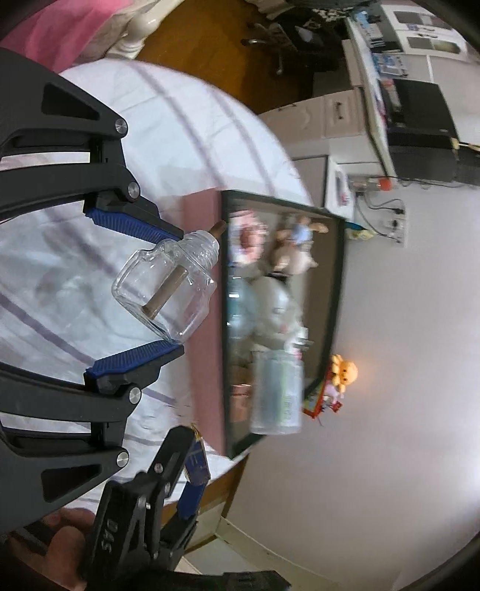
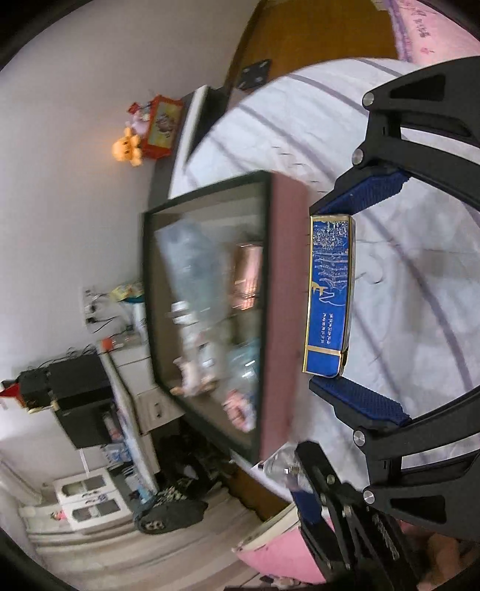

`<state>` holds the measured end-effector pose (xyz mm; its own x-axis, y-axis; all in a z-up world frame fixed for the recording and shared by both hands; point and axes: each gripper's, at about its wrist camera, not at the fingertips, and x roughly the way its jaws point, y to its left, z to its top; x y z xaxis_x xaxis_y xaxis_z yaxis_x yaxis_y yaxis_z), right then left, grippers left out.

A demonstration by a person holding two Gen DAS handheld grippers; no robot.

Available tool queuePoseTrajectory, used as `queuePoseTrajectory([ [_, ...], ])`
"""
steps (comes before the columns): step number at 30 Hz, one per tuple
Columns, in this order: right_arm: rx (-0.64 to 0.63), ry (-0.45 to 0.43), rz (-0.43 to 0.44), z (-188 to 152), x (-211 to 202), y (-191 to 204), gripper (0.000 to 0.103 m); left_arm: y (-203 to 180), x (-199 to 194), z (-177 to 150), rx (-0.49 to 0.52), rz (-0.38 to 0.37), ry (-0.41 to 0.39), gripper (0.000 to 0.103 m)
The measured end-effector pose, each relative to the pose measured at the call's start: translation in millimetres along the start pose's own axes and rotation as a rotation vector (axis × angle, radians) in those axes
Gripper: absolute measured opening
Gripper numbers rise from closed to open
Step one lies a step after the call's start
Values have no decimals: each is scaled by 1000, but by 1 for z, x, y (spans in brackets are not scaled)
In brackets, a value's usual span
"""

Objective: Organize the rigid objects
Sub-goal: 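Lower the glass bottle and blue packet into the box, open both tools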

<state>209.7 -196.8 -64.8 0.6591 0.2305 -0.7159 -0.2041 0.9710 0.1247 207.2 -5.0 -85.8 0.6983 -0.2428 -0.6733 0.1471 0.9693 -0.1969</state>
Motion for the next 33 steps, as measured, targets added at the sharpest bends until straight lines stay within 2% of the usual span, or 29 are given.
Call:
queuePoseTrajectory([
  [6, -39, -98, -7, 53, -12, 3, 85, -2, -7, 55, 22, -5, -96, 55],
  [13, -26, -133, 0, 111, 12, -10, 85, -2, 15, 124, 38, 0, -161, 55],
  [21, -6, -85, 21, 159, 70, -28, 85, -1, 69, 170, 39, 14, -124, 55],
  [33, 35, 58, 60, 173, 136, -54, 85, 1, 147, 180, 45, 37, -1, 55],
])
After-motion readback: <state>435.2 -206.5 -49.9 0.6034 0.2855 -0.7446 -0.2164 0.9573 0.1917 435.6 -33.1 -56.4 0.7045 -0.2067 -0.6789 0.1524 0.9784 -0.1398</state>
